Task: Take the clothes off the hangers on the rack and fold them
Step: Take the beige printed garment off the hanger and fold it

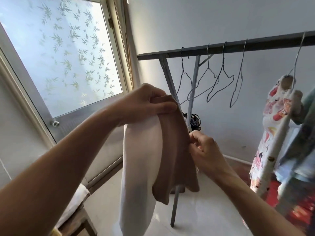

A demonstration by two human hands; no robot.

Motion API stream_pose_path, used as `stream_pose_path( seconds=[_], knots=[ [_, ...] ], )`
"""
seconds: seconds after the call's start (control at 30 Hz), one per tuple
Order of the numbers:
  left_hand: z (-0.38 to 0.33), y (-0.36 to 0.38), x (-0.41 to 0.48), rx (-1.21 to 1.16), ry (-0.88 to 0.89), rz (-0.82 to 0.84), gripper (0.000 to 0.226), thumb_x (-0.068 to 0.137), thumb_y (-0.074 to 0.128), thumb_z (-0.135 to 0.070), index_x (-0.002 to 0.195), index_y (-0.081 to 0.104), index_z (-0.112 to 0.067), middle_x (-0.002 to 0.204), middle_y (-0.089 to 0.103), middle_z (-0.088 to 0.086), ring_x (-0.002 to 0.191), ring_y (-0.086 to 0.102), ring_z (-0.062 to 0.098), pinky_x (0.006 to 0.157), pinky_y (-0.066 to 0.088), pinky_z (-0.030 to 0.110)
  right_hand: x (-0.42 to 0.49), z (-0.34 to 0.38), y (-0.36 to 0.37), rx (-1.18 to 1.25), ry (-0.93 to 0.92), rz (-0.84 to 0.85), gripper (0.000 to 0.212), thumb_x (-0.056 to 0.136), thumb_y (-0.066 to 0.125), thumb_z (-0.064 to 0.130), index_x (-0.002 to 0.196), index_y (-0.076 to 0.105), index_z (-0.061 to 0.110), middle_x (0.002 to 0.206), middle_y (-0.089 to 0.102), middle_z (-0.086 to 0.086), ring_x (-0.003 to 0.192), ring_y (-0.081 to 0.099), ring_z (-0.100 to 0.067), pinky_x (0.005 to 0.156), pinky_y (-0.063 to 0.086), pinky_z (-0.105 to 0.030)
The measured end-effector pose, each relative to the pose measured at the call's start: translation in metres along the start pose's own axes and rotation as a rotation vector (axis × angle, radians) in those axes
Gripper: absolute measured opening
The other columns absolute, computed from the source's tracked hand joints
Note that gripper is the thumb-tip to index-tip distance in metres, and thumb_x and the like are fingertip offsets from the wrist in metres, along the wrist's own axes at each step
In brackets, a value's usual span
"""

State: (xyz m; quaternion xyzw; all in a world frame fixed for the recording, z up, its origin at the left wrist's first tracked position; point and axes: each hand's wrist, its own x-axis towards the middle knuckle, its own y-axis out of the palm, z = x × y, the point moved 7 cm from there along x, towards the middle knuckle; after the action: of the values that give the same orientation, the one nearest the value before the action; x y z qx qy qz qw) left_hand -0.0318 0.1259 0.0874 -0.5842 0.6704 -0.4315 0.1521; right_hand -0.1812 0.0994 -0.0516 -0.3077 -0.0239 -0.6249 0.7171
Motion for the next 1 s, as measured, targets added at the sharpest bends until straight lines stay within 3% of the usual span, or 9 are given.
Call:
stream_pose_path(
  seconds=[0.17, 0.23, 0.33, 0.47, 0.57, 0.73, 0.9, 0.97, 1.0],
  knots=[
    [0.006, -0.015, -0.003, 0.029, -0.033, -0.061, 0.041, 0.087, 0.07, -0.037, 0.09, 0.067, 0.003, 0.076, 0.056, 0.01, 0.069, 0.05, 0.016, 0.064, 0.041, 0.033, -0.015, -0.006, 0.016, 0.028, 0.014, 0.017, 0.017, 0.081, 0.046, 0.046, 0.084, 0.055, 0.032, 0.067, 0.061, 0.011, 0.066, 0.06, -0.015, 0.066, 0.053, -0.048],
    [0.006, -0.02, -0.006, 0.042, -0.037, -0.073, 0.036, 0.087, 0.07, -0.037, 0.089, 0.069, -0.001, 0.075, 0.059, 0.014, 0.069, 0.052, 0.015, 0.064, 0.042, 0.033, -0.015, -0.007, 0.015, 0.063, -0.016, 0.035, 0.013, 0.089, 0.055, 0.037, 0.078, 0.056, 0.029, 0.063, 0.06, 0.01, 0.06, 0.056, -0.011, 0.059, 0.05, -0.04],
    [0.01, -0.033, -0.016, 0.028, -0.035, -0.062, 0.034, 0.081, 0.074, -0.041, 0.089, 0.073, -0.009, 0.084, 0.069, 0.023, 0.071, 0.058, 0.015, 0.066, 0.047, 0.034, -0.01, -0.011, -0.001, 0.327, 0.009, 0.076, 0.02, 0.091, 0.064, 0.013, 0.073, 0.061, 0.02, 0.059, 0.059, 0.011, 0.055, 0.05, 0.0, 0.053, 0.041, -0.018],
    [0.02, -0.041, -0.033, -0.056, -0.073, 0.009, 0.031, 0.064, 0.081, -0.046, 0.081, 0.079, -0.021, 0.071, 0.072, 0.001, 0.067, 0.062, 0.009, 0.058, 0.048, 0.021, 0.001, -0.004, -0.043, 0.558, -0.001, 0.028, 0.009, 0.079, 0.064, 0.019, 0.075, 0.063, 0.011, 0.061, 0.062, 0.008, 0.055, 0.052, -0.001, 0.052, 0.044, -0.012],
    [0.026, -0.043, -0.035, -0.122, -0.102, -0.043, 0.024, 0.068, 0.076, -0.04, 0.077, 0.078, -0.018, 0.066, 0.069, -0.003, 0.062, 0.06, 0.008, 0.054, 0.047, 0.016, 0.01, 0.008, -0.061, 0.482, -0.055, 0.032, 0.013, 0.076, 0.063, 0.023, 0.076, 0.065, 0.01, 0.061, 0.064, 0.009, 0.057, 0.054, 0.001, 0.056, 0.044, -0.009],
    [0.009, -0.043, -0.035, -0.179, -0.06, -0.036, 0.035, 0.078, 0.078, -0.046, 0.099, 0.078, -0.019, 0.088, 0.077, 0.005, 0.076, 0.069, 0.011, 0.065, 0.055, 0.02, 0.022, 0.025, -0.076, 0.222, -0.115, 0.063, 0.028, 0.078, 0.062, 0.037, 0.059, 0.066, 0.017, 0.05, 0.058, 0.005, 0.048, 0.048, -0.001, 0.049, 0.039, -0.012],
    [0.002, -0.056, -0.034, -0.119, -0.032, -0.132, 0.03, 0.077, 0.068, -0.039, 0.1, 0.076, -0.022, 0.086, 0.076, 0.0, 0.078, 0.068, 0.007, 0.066, 0.053, 0.016, 0.014, 0.034, -0.078, 0.214, -0.085, 0.35, 0.016, 0.068, 0.073, 0.025, 0.056, 0.069, 0.014, 0.051, 0.061, 0.003, 0.047, 0.055, -0.004, 0.045, 0.04, -0.013],
    [0.004, -0.059, -0.035, -0.1, -0.041, -0.138, 0.028, 0.077, 0.068, -0.039, 0.097, 0.077, -0.023, 0.086, 0.076, -0.001, 0.078, 0.067, 0.007, 0.068, 0.053, 0.016, 0.011, 0.028, -0.081, 0.158, -0.105, 0.386, 0.029, 0.066, 0.078, 0.045, 0.063, 0.072, 0.017, 0.054, 0.06, 0.0, 0.053, 0.053, -0.007, 0.048, 0.039, -0.013],
    [0.004, -0.06, -0.036, -0.095, -0.039, -0.142, 0.025, 0.077, 0.068, -0.038, 0.096, 0.077, -0.024, 0.085, 0.076, -0.003, 0.077, 0.067, 0.006, 0.068, 0.053, 0.015, 0.014, 0.025, -0.087, 0.156, -0.148, 0.306, 0.042, 0.061, 0.078, 0.06, 0.069, 0.074, 0.019, 0.06, 0.062, -0.004, 0.058, 0.054, -0.009, 0.052, 0.041, -0.013]
  ],
)
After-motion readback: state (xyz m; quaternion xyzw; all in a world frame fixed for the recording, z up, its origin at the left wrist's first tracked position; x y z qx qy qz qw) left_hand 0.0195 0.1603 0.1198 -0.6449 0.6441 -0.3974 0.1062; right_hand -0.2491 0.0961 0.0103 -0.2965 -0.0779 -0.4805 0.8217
